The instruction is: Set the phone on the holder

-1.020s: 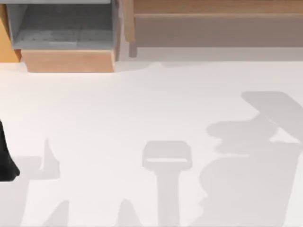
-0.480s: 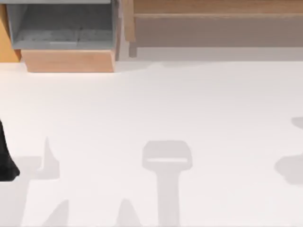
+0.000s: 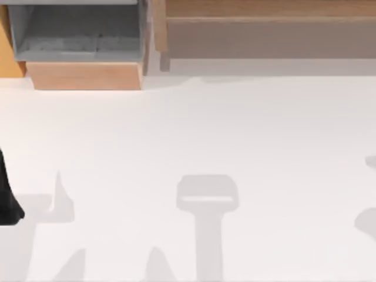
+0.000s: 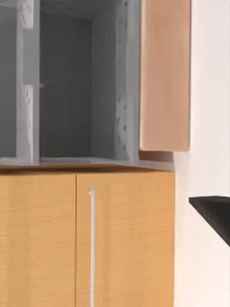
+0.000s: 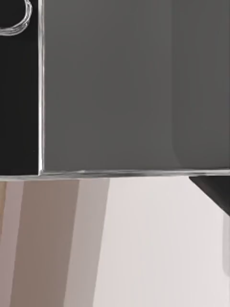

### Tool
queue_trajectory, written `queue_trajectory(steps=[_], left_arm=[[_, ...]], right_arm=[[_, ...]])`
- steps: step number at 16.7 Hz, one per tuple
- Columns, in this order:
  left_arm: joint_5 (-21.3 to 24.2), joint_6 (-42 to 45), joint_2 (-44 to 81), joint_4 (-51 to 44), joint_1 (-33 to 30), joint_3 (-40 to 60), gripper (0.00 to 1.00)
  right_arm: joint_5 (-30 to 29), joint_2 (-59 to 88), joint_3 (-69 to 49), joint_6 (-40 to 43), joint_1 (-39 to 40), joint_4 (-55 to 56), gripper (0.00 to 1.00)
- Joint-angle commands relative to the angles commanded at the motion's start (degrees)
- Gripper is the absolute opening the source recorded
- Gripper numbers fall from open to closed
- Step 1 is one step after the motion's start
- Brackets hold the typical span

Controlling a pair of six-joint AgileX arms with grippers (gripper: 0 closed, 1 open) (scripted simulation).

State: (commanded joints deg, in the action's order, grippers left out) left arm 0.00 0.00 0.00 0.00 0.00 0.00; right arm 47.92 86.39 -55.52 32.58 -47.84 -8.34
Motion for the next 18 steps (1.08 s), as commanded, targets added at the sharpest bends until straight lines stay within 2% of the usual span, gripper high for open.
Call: queue_trajectory(steps=[12,18], left_arm=[[0.0,0.0,0.0,0.0,0.0,0.0,1.0],[0.0,0.0,0.0,0.0,0.0,0.0,1.0]], right_arm=[[1.31,-0.36,1.5,-0.43,3.01,3.25,0.0],[-3.44,6.1,-0.61,-5.02,5.16,9.31,0.0]])
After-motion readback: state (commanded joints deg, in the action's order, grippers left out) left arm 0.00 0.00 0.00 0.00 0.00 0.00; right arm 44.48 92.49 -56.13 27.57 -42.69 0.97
